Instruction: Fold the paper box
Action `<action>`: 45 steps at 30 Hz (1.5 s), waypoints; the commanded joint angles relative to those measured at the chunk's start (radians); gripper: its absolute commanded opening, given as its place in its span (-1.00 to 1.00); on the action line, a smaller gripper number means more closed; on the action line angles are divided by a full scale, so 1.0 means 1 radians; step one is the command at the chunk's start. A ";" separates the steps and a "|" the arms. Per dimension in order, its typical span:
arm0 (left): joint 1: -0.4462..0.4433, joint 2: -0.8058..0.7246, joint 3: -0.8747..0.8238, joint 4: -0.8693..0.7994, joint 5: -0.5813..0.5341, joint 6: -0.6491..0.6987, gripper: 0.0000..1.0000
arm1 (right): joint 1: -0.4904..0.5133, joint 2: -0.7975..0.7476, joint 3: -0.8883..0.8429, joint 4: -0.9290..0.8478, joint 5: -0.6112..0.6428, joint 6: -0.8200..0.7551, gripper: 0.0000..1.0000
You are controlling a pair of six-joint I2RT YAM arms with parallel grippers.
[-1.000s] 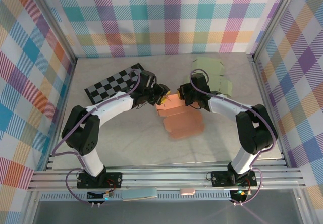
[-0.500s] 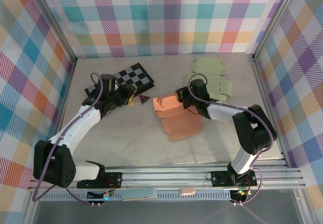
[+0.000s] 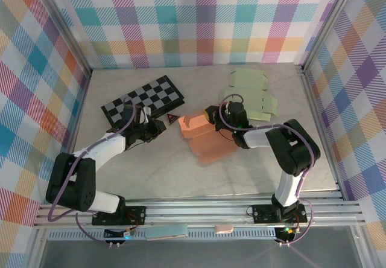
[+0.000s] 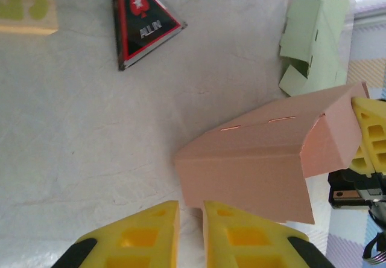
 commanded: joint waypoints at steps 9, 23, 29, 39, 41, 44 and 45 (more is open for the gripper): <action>-0.056 0.063 0.001 0.100 0.011 0.191 -0.55 | -0.007 0.034 -0.073 0.185 -0.114 -0.069 -1.00; -0.142 0.116 -0.046 0.171 0.061 0.419 -0.43 | -0.019 0.051 -0.076 0.189 -0.141 -0.072 -1.00; -0.180 0.136 -0.040 0.197 0.041 0.429 -0.39 | -0.020 0.062 -0.063 0.196 -0.151 -0.064 -1.00; -0.233 0.146 -0.024 0.241 -0.005 0.408 -0.36 | -0.022 0.067 -0.046 0.187 -0.146 -0.048 -1.00; -0.241 0.145 -0.027 0.258 -0.012 0.396 -0.36 | -0.021 0.067 -0.041 0.184 -0.146 -0.048 -1.00; -0.254 0.151 -0.023 0.274 -0.026 0.379 -0.36 | -0.020 0.069 -0.035 0.184 -0.145 -0.046 -1.00; -0.258 0.152 -0.022 0.280 -0.032 0.375 -0.36 | -0.020 0.069 -0.034 0.184 -0.144 -0.045 -1.00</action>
